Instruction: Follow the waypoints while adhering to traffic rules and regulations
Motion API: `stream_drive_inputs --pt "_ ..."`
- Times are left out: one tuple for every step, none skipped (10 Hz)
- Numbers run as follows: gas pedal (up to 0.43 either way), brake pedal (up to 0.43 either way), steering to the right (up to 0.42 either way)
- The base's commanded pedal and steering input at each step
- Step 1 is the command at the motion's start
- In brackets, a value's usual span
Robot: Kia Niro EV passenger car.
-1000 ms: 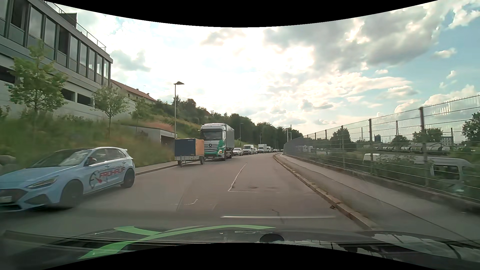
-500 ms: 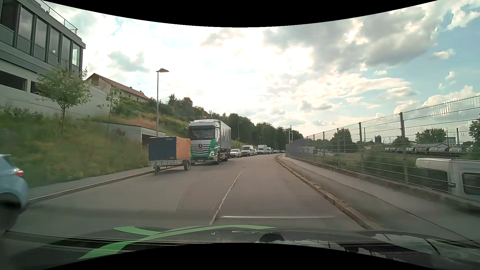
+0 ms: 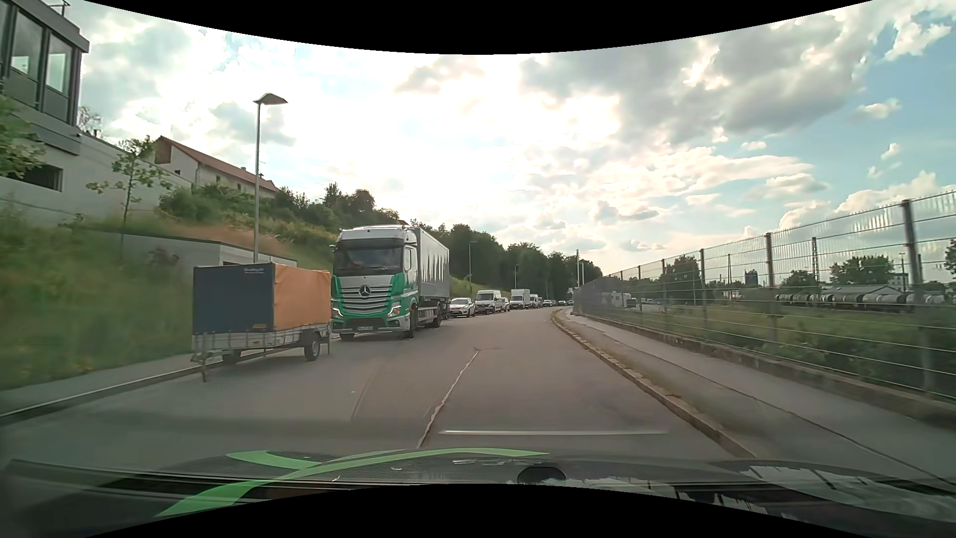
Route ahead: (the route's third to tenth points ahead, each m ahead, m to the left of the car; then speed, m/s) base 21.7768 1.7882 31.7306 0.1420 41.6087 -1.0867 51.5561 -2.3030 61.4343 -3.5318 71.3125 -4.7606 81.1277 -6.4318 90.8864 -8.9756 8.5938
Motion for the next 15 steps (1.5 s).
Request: stream_drive_inputs --pt "0.15 0.0 0.005" --pt "0.15 0.0 0.005" --pt "0.15 0.0 0.005" --pt "0.15 0.0 0.005" --pt "0.15 0.0 0.005" --pt "0.15 0.0 0.006" --pt "0.15 0.0 0.007" --pt "0.15 0.0 0.008" --pt "0.15 0.0 0.009" --pt "0.15 0.0 0.01" --pt "0.157 0.0 0.01" --pt "0.177 0.0 0.01" --pt "0.177 0.0 0.01" --pt "0.209 0.0 0.01" --pt "0.209 0.0 0.01"
